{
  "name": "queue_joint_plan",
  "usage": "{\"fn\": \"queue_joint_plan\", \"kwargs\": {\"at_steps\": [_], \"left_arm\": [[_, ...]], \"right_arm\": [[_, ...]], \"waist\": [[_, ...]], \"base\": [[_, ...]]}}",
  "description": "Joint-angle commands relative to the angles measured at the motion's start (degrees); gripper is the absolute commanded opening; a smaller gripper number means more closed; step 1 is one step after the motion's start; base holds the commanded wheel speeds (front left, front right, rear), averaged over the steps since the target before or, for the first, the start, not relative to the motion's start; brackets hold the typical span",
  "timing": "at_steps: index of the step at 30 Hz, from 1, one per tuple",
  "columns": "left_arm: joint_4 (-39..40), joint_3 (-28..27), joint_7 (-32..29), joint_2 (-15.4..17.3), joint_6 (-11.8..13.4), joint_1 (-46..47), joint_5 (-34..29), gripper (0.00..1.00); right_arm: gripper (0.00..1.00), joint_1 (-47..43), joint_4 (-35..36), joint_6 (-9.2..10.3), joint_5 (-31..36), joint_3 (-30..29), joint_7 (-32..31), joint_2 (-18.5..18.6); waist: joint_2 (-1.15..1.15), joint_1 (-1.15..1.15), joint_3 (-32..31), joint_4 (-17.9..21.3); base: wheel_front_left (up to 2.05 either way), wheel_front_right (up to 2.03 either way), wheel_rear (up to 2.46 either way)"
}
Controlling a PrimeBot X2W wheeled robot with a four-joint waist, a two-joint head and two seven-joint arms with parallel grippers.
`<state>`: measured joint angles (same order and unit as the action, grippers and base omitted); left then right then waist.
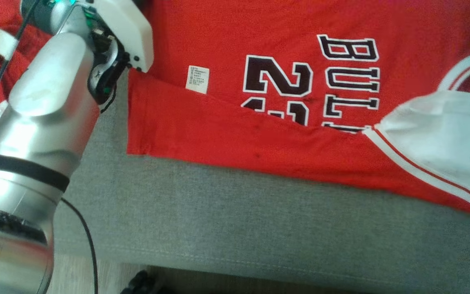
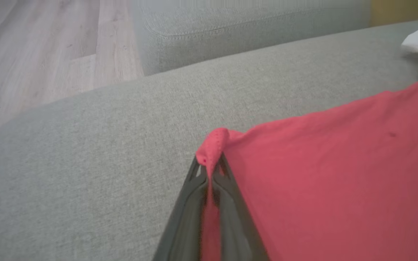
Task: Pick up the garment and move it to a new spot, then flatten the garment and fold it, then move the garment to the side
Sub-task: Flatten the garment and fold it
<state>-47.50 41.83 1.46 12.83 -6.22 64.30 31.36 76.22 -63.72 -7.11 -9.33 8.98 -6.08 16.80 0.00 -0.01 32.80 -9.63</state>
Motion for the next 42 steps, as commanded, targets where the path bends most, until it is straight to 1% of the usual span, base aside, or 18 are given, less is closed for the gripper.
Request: {"fn": "queue_joint_plan", "kwargs": {"at_steps": [1,7,11,15,19,21,25,28,32,42], "left_arm": [[0.39,-2.25,0.99,3.02,0.36,2.22,0.11,0.00],[-2.35,-3.26,5.42,4.15,0.82,0.28,0.83,0.00],[-4.36,-3.70,6.99,5.13,0.70,-2.73,1.88,0.00],[-5.73,-4.51,8.25,5.94,0.54,-6.60,3.61,0.00],[-6.62,-4.79,9.24,6.40,0.82,-11.14,4.75,0.00],[-6.90,-4.82,9.63,6.39,0.87,-13.60,5.34,0.00],[-6.94,-4.88,10.65,5.89,1.09,-17.91,6.30,0.00],[-7.17,-4.91,11.05,5.43,1.36,-20.68,6.99,0.00],[-7.47,-4.84,11.63,5.11,1.74,-23.46,7.44,0.00],[-7.24,-5.26,12.90,4.24,3.50,-28.00,8.00,0.00]], "right_arm": [[0.00,0.67,2.25,-0.37,0.48,-0.08,1.83,-1.04],[0.00,-2.43,3.98,-0.37,-3.99,0.19,7.89,-2.87],[0.00,-7.29,7.42,-0.37,-9.02,2.66,10.14,-3.61],[0.00,-14.16,13.60,-0.37,-14.86,6.49,10.63,-3.38],[0.00,-22.40,22.00,-0.37,-21.11,9.27,10.45,-2.26],[0.00,-26.95,25.84,-0.37,-23.46,9.96,9.84,-1.58],[0.00,-36.29,32.31,-0.37,-26.85,9.34,8.43,-0.99],[0.00,-42.65,36.07,-0.37,-28.21,8.06,7.33,-1.77],[0.00,-49.05,39.55,-0.37,-28.33,6.25,6.10,-3.93],[0.00,-57.94,42.11,-0.37,-25.61,0.56,4.89,-8.83]], "waist": [[0.00,0.01,-1.40,1.26],[0.00,0.01,-4.50,4.41],[0.00,0.01,-6.85,6.51],[0.00,0.01,-9.49,8.24],[0.00,0.01,-12.01,9.30],[0.00,0.01,-13.09,9.65],[0.00,0.01,-14.91,9.90],[0.00,0.01,-15.72,10.09],[0.00,0.01,-16.33,10.58],[0.00,0.01,-18.60,10.63]], "base": [[0.00,0.00,0.00],[0.00,0.00,0.00],[0.00,0.00,0.00],[0.00,0.00,0.00],[0.00,0.00,0.00],[0.00,0.00,0.00],[0.00,0.00,0.00],[0.00,0.00,0.00],[0.00,0.00,0.00],[0.00,0.00,0.00]]}}
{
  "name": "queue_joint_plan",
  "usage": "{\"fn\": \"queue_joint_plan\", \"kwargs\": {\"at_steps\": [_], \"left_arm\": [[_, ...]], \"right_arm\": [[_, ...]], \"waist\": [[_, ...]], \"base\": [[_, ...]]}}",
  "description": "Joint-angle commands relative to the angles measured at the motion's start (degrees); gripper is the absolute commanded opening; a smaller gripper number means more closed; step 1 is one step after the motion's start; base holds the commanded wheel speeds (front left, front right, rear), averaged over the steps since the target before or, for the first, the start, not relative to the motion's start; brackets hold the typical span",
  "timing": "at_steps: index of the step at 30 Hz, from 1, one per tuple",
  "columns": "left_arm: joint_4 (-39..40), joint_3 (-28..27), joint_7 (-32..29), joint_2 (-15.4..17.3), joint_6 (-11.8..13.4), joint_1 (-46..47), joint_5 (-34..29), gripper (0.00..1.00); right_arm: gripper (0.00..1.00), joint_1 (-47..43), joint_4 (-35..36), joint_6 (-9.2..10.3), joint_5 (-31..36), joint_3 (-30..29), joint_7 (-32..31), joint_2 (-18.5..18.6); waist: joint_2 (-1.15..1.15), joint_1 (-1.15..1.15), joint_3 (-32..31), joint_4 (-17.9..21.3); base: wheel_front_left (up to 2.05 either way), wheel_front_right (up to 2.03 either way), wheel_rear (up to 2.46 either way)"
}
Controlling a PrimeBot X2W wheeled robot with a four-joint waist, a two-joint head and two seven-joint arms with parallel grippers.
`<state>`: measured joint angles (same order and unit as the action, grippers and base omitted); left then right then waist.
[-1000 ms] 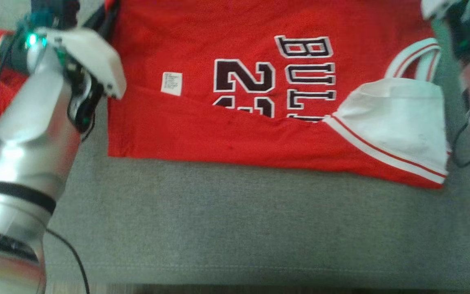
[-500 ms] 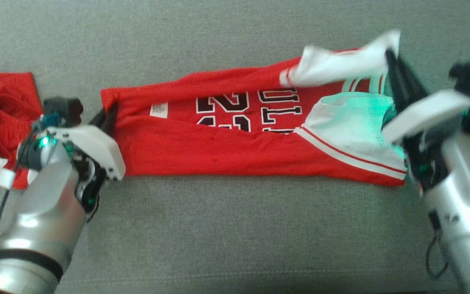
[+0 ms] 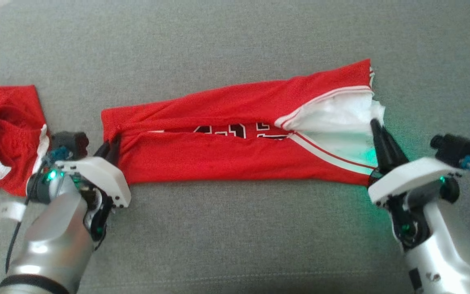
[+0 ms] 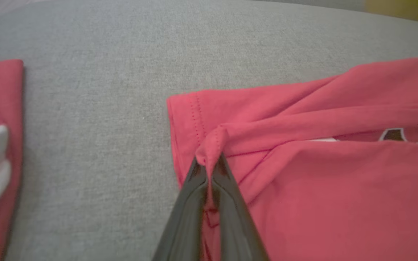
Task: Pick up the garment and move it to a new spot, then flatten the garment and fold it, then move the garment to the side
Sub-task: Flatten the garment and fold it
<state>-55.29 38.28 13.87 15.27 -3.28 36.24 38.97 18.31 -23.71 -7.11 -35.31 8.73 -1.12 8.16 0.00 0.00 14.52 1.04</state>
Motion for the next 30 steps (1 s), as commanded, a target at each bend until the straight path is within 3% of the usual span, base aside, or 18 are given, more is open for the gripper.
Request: {"fn": "queue_joint_plan", "kwargs": {"at_steps": [1,6,7,8,9,16,20,30], "left_arm": [[0.82,-1.89,0.61,1.75,0.89,-0.43,0.41,0.00],[2.41,-2.77,0.94,1.32,2.16,-2.54,0.57,0.00],[2.84,-2.93,0.99,1.33,2.44,-2.95,0.41,0.11],[3.28,-3.17,1.03,1.24,2.95,-3.33,0.24,0.44],[5.10,-3.90,1.08,1.21,4.37,-3.77,-0.74,1.00],[19.53,-11.36,1.11,1.38,11.86,-10.28,-7.63,1.00],[27.33,-16.33,1.12,-0.56,13.69,-16.05,-10.76,1.00],[31.99,-21.06,1.12,-5.05,11.09,-21.46,-15.91,1.00]], "right_arm": [[0.00,-0.52,2.22,-0.37,0.65,0.55,-0.19,-0.48],[0.00,-1.59,2.16,-0.37,2.04,-0.58,-0.44,-1.35],[0.00,-1.63,1.92,-0.37,2.72,-1.02,-0.41,-1.47],[0.00,-1.60,1.60,-0.37,3.54,-1.44,-0.45,-1.58],[1.00,-1.34,1.26,-0.37,4.74,-2.42,-0.26,-1.99],[1.00,0.21,0.81,-0.37,8.42,-6.39,1.53,-3.39],[1.00,0.96,-1.80,-0.37,11.13,-8.03,1.08,-3.81],[1.00,3.82,-12.97,-0.37,19.90,-15.03,-0.56,-4.07]], "waist": [[0.00,0.00,-0.59,-0.07],[0.00,0.00,-1.31,-0.39],[0.00,0.00,-1.37,-0.50],[0.00,0.00,-1.40,-0.65],[0.00,0.00,-1.35,-0.94],[0.00,0.00,-1.30,-2.45],[0.00,0.00,-1.36,-4.30],[0.00,0.00,-0.58,-8.94]], "base": [[0.00,0.00,0.00],[0.00,0.00,0.00],[0.00,0.00,0.00],[0.00,0.00,0.00],[0.00,0.00,0.00],[0.00,0.00,0.00],[0.00,0.00,0.00],[0.00,0.00,0.00]]}}
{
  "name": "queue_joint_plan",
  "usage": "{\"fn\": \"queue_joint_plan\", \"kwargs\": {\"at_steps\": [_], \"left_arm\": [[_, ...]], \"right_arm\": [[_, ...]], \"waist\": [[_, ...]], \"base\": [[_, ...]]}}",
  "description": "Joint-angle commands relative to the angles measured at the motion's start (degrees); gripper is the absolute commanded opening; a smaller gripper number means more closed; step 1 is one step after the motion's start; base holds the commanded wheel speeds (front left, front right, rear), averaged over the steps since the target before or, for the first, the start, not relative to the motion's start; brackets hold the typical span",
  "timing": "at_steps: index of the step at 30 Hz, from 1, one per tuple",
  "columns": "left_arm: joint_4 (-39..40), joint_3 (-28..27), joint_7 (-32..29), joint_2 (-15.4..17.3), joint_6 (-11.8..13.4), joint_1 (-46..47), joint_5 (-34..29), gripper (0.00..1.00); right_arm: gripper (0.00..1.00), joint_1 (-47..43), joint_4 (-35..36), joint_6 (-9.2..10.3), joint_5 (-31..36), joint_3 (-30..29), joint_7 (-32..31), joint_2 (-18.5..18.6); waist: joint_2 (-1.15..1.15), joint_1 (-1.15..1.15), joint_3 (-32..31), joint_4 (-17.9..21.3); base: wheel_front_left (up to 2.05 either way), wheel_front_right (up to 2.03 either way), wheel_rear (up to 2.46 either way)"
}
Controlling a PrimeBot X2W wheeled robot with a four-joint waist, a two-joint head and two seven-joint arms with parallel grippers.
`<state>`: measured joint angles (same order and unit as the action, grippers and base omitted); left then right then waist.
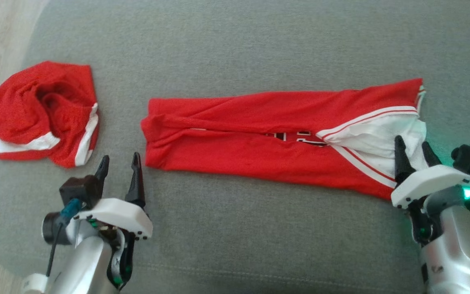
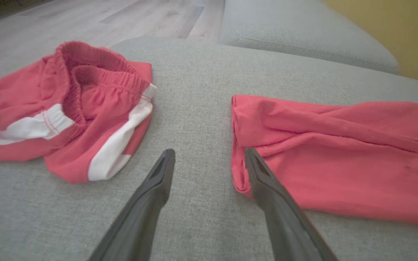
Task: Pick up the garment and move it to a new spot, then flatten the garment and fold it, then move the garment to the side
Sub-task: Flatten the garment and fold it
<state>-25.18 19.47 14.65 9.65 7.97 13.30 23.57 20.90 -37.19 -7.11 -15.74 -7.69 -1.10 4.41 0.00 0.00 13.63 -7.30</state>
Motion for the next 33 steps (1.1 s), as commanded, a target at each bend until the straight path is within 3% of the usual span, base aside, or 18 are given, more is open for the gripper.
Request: {"fn": "queue_joint_plan", "kwargs": {"at_steps": [1,2,5,12,17,25,33], "left_arm": [[2.00,-2.43,0.34,0.17,-0.58,1.60,-1.00,1.00],[2.14,-2.74,0.34,-0.25,-0.90,1.71,-1.41,1.00],[1.95,-3.64,0.34,-1.46,-1.66,1.72,-2.44,1.00],[0.78,-5.13,0.34,-3.21,-3.60,1.60,-4.31,1.00],[0.18,-5.63,0.35,-4.26,-4.89,1.85,-5.31,1.00],[-0.96,-6.14,0.35,-5.53,-6.01,1.94,-5.79,1.00],[-1.89,-5.68,0.35,-6.36,-6.90,2.23,-6.55,1.00]], "right_arm": [[1.00,1.31,-0.37,-0.37,0.41,1.29,-0.87,-0.46],[1.00,1.32,-1.17,-0.37,0.42,1.56,-1.26,-0.59],[0.00,1.24,-2.93,-0.37,-0.76,3.48,-2.62,-0.94],[0.00,1.55,-4.58,-0.37,-2.65,4.26,-1.38,-0.38],[0.00,3.51,-4.06,-0.37,-3.39,1.31,2.40,2.24],[0.00,5.34,-0.52,-0.37,-2.71,-0.30,3.48,6.06],[0.00,3.92,10.00,-0.37,-6.20,7.63,1.17,4.45]], "waist": [[0.00,0.00,0.37,-0.91],[0.00,0.00,0.42,-1.11],[0.00,0.00,0.52,-1.25],[0.00,0.00,0.50,-0.53],[0.00,0.00,0.43,0.56],[0.00,0.00,0.07,3.10],[0.00,0.00,-0.46,4.47]], "base": [[0.00,0.00,0.00],[0.00,0.00,0.00],[0.00,0.00,0.00],[0.00,0.00,0.00],[0.00,0.00,0.00],[0.00,0.00,0.00],[0.00,0.00,0.00]]}}
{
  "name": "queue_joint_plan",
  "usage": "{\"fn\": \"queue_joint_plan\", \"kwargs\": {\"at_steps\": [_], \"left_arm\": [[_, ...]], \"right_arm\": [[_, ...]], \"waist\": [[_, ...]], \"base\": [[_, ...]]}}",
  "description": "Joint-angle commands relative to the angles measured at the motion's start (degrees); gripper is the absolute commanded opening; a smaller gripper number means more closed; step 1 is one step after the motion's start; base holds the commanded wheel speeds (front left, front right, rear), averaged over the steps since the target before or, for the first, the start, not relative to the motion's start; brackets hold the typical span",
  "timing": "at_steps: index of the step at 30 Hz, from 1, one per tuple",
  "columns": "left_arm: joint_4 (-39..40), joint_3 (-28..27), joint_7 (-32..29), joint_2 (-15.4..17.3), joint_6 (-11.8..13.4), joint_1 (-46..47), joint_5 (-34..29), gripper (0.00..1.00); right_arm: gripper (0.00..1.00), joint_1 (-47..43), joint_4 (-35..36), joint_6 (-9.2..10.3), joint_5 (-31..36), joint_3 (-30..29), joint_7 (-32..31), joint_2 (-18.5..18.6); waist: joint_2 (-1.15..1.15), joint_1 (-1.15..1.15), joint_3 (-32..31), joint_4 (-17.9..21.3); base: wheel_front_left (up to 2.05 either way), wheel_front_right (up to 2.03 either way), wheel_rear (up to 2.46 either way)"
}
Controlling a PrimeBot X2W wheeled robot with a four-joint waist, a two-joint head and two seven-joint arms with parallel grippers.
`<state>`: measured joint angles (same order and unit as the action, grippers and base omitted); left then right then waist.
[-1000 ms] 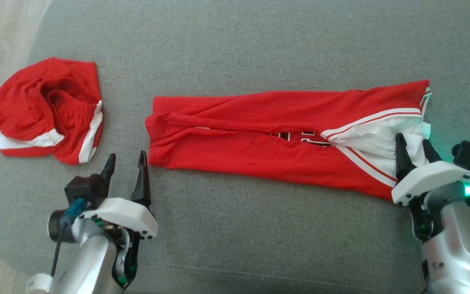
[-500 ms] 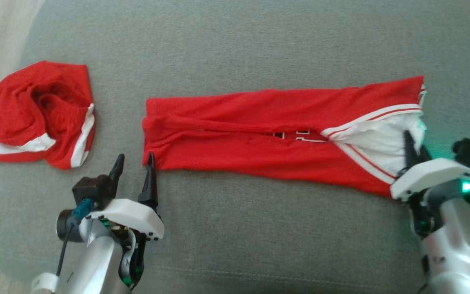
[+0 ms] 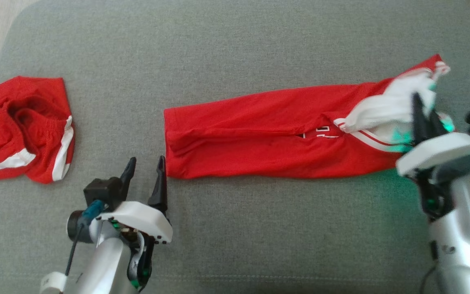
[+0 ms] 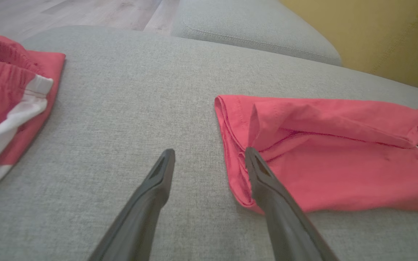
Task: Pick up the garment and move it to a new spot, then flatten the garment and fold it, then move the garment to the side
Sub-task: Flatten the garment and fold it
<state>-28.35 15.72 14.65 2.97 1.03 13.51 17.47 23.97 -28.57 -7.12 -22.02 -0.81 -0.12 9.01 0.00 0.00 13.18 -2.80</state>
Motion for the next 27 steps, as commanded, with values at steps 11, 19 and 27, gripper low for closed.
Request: {"fn": "queue_joint_plan", "kwargs": {"at_steps": [11,19,27], "left_arm": [[0.28,0.18,0.35,-0.03,-0.97,1.94,-1.68,1.00],[0.21,4.23,0.35,-0.08,-0.98,2.62,-0.21,1.00],[0.67,8.72,0.35,-0.09,0.17,3.85,2.12,1.00]], "right_arm": [[0.00,-4.13,14.43,-0.36,-8.08,20.29,-6.52,-3.84],[0.00,-1.36,11.33,-0.36,-10.87,27.11,-6.71,-5.78],[0.00,3.81,3.83,-0.36,-12.90,31.59,-2.45,-6.11]], "waist": [[0.00,0.00,-1.24,-3.50],[0.00,0.00,-0.70,-9.97],[0.00,0.00,0.20,-15.89]], "base": [[0.00,0.00,0.00],[0.00,0.00,0.00],[0.00,0.00,0.00]]}}
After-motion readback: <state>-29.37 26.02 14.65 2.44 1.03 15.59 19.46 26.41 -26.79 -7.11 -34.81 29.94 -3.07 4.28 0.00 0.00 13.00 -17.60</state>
